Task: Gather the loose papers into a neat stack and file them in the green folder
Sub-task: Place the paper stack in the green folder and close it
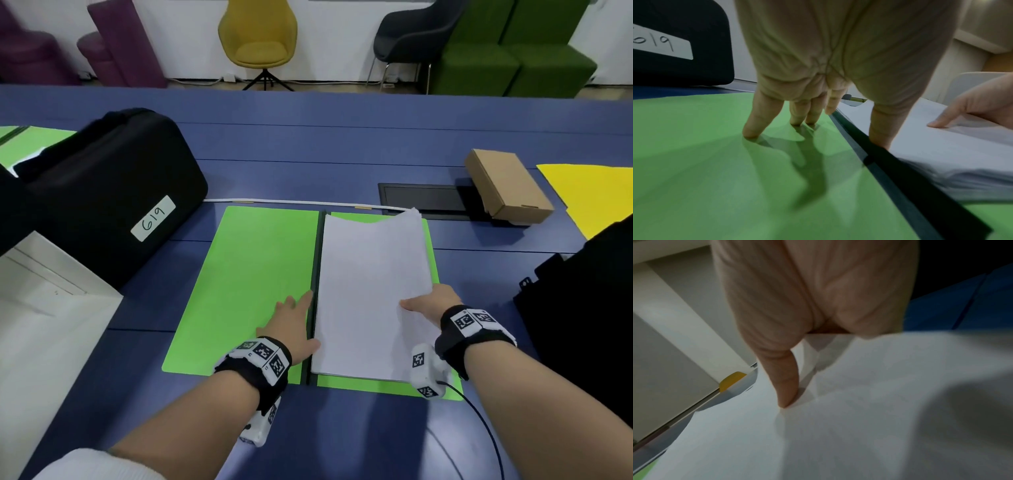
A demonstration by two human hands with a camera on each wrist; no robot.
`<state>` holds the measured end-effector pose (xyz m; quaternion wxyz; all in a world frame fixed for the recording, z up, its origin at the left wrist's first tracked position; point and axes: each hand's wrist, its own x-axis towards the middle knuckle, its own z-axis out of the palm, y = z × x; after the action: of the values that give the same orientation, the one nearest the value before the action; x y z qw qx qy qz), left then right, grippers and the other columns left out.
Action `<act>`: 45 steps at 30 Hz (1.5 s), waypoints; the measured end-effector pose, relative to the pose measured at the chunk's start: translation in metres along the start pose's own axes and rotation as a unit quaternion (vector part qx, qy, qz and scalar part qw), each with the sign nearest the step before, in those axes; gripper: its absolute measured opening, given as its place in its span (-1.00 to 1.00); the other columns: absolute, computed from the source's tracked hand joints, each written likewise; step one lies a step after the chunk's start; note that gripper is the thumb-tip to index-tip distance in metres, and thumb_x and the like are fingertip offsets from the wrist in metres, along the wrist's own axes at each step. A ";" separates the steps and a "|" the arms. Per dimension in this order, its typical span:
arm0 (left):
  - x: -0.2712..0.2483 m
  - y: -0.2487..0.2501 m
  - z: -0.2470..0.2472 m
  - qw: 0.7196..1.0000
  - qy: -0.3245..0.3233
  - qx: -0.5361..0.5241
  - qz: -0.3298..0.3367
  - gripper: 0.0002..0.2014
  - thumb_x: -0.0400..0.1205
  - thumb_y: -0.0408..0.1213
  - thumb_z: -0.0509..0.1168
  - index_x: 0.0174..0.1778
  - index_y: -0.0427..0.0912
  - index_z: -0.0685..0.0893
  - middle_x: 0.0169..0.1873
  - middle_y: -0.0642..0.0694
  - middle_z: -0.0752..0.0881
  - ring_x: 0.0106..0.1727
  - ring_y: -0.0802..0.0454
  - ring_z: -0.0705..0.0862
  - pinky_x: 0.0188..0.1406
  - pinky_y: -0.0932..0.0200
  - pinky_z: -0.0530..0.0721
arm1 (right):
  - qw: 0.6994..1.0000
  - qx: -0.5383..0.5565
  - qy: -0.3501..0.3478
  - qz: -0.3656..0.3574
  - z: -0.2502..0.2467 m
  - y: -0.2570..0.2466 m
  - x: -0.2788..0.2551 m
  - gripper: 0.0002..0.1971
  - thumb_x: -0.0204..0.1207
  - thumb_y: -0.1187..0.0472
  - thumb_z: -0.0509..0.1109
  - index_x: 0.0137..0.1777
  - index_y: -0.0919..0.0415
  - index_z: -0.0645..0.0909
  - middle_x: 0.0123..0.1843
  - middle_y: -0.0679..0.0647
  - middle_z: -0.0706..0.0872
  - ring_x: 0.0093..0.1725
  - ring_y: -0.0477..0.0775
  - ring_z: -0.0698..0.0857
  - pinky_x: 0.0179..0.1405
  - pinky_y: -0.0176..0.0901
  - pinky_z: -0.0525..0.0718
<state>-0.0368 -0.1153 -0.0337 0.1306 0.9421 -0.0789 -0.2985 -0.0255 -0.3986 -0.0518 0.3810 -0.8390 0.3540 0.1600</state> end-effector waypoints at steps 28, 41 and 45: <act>0.003 0.030 -0.017 0.973 -0.131 0.187 0.001 0.31 0.28 0.09 0.64 0.68 0.23 -0.24 0.67 -0.29 -0.09 0.63 -0.60 -0.09 0.49 -0.47 0.33 | 0.975 -0.211 0.071 -0.014 0.017 -0.006 -0.045 -0.46 0.57 0.08 0.35 0.46 0.28 0.29 0.48 0.21 0.32 0.47 0.33 0.32 0.34 0.11 0.46; 0.000 0.032 -0.013 0.975 -0.117 0.189 -0.005 0.33 0.30 0.01 0.65 0.67 0.22 -0.33 0.68 -0.29 -0.19 0.63 -0.61 -0.18 0.53 -0.46 0.25 | 0.979 -0.199 0.040 -0.002 0.008 -0.002 -0.042 -0.50 0.52 0.11 0.37 0.40 0.31 0.39 0.41 0.24 0.37 0.41 0.32 0.45 0.29 0.05 0.52; -0.001 0.024 -0.019 0.985 -0.119 0.127 0.016 0.36 0.29 0.00 0.66 0.63 0.31 -0.38 0.69 -0.26 -0.21 0.67 -0.50 -0.15 0.53 -0.46 0.27 | 0.982 -0.186 0.020 -0.010 0.003 0.000 -0.039 -0.43 0.46 0.09 0.42 0.41 0.29 0.36 0.39 0.25 0.40 0.36 0.34 0.52 0.29 0.08 0.59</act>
<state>-0.0284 -0.1338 -0.0117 0.0040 0.9076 -0.1463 -0.3935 -0.0526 -0.3781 -0.0325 0.2127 -0.9019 0.3167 0.2027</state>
